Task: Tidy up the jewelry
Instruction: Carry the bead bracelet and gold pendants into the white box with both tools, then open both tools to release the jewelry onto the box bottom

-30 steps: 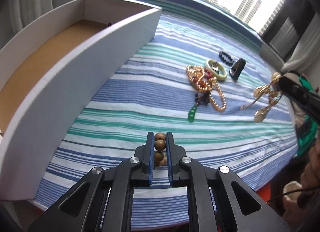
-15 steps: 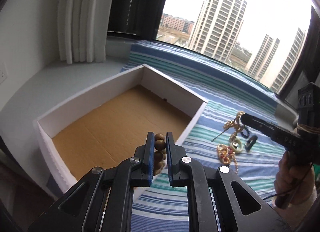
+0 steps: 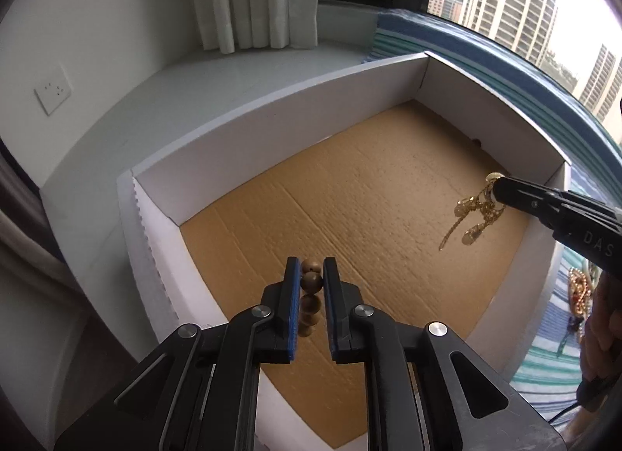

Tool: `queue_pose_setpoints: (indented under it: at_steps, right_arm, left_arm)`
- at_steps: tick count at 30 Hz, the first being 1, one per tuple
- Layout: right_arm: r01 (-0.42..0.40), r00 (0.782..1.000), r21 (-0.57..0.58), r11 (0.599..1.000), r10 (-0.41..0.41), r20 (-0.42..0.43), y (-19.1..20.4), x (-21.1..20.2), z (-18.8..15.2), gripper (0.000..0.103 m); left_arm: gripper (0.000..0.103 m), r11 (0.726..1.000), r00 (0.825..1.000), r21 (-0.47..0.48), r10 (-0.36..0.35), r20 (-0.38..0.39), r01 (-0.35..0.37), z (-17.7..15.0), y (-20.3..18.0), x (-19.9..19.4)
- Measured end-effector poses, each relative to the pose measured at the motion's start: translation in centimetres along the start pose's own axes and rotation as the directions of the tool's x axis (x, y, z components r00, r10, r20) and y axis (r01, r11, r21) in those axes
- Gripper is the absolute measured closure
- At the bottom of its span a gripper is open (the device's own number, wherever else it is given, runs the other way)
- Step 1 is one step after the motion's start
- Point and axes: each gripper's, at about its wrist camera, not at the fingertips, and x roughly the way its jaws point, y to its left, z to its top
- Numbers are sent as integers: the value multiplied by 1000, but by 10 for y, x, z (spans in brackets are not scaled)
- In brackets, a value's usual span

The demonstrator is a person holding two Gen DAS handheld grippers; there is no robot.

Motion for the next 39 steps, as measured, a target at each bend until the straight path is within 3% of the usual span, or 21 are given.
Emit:
queue_pose_setpoints:
  at_steps: [1,2,3,4,6,10,13,16,25,29,30,33,36,39]
  right_arm:
    - [33,999,-19,999,-33,-12,2,7,-3,88]
    - [53,998,-39,998,-54,-21,3,13,-6,78]
    - [61,998,-58,996,-63,-32,3,18,-10,65]
    - [56,997,-75,996,-59,-39,4,21,-14,46]
    - [60,996,-104,993,-67,-64,5,29,-23,45]
    - [97,993,-148,984,-107,-56,8,36,-31,47]
    - [89,994,-150,985,-98,-56,7,33,-31,47]
    - [95,993,-155,983,-105,-60,7,30,-34,47]
    - [105,993,-206,973,-115,-34,19,12,-63,47]
    - [105,994,-225,969,-111,-16,26,-2,-83,47]
    - [108,994,-221,969,-111,2,26,-7,-86,47]
    - [118,991,-177,977,-106,77,23,-30,-90,46]
    - [136,980,-111,984,-118,157,14,-63,-99,25]
    - [174,964,-73,982,-155,214,3,-100,-113,21]
  left_arm:
    - [77,1000,1000,11,26,9,-26,-2,0,1]
    - [63,999,999,20,47,18,-48,-3,1,0]
    - [33,997,997,27,65,41,-66,-5,1,-2]
    - [21,996,993,33,81,83,-84,-7,2,-7]
    - [20,989,984,63,122,128,-131,-11,1,-10]
    - [20,971,979,151,173,104,-187,-21,-10,1]
    - [17,948,971,223,203,127,-227,-24,-24,-4]
    - [16,930,971,282,213,106,-235,-32,-36,-3]
    - [17,949,981,247,182,75,-195,-57,-34,-22]
    - [17,954,982,237,163,98,-182,-73,-39,-36]
    - [17,956,978,227,159,135,-186,-75,-39,-42]
    - [6,959,941,145,199,276,-245,-80,-36,-63]
    - [3,985,918,40,144,369,-170,-83,-31,-93]
    - [1,998,893,2,60,447,-68,-86,-34,-121]
